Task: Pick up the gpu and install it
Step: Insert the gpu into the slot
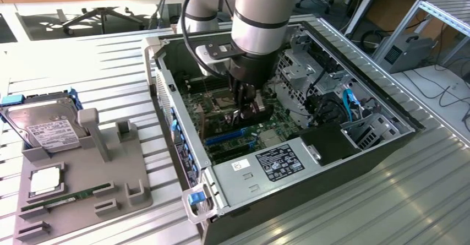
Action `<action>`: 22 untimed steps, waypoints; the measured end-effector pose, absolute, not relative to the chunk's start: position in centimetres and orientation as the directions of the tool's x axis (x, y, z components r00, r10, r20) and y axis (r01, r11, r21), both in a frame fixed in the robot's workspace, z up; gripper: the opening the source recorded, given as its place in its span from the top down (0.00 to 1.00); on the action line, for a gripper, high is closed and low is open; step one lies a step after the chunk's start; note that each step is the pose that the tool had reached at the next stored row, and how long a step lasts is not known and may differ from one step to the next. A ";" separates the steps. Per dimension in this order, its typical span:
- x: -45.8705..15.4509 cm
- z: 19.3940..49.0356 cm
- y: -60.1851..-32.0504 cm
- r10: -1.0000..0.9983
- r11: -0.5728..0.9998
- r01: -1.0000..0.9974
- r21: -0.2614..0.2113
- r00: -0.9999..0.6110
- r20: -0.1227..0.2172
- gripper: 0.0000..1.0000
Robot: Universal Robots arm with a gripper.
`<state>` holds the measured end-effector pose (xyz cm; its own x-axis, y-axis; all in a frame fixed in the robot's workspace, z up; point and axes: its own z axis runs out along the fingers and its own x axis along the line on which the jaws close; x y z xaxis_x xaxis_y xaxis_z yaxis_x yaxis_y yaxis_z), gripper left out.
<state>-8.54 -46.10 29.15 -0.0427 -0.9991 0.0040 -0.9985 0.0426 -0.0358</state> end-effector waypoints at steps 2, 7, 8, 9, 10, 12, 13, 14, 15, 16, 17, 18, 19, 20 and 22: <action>-8.7 29.0 -46.1 -0.999 0.042 -0.998 -0.036 -0.043 0.004 0.73; -9.2 28.7 -46.1 -0.999 0.043 -0.998 -0.036 -0.043 0.004 0.73; -9.3 28.6 -46.1 -0.999 0.043 -0.998 -0.036 -0.043 0.004 0.73; -9.3 28.6 -46.1 -0.999 0.043 -0.998 -0.036 -0.043 0.004 0.73; -9.4 28.5 -46.0 -0.999 0.043 -0.998 -0.036 -0.043 0.004 0.73; -9.5 28.4 -45.9 -0.999 0.043 -0.998 -0.036 -0.043 0.004 0.73; -9.5 28.4 -45.9 -0.999 0.043 -0.998 -0.036 -0.043 0.004 0.73; -9.6 28.4 -45.8 -0.999 0.043 -0.998 -0.036 -0.043 0.004 0.73; -9.6 28.3 -45.7 -0.999 0.043 -0.998 -0.036 -0.043 0.004 0.73; -9.7 28.3 -45.6 -0.999 0.043 -0.998 -0.036 -0.043 0.004 0.73; -9.7 28.2 -45.5 -0.999 0.043 -0.998 -0.036 -0.043 0.004 0.73; -9.7 28.2 -45.4 -0.999 0.043 -0.998 -0.036 -0.043 0.004 0.73; -9.8 28.2 -45.3 -0.999 0.043 -0.998 -0.036 -0.043 0.004 0.73; -9.8 28.2 -45.2 -0.999 0.043 -0.998 -0.036 -0.043 0.004 0.73; -9.9 28.1 -45.2 -0.999 0.043 -0.998 -0.036 -0.043 0.004 0.73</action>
<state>-9.90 -45.20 28.13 -0.0427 -0.9991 0.0042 -0.9985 0.0425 -0.0358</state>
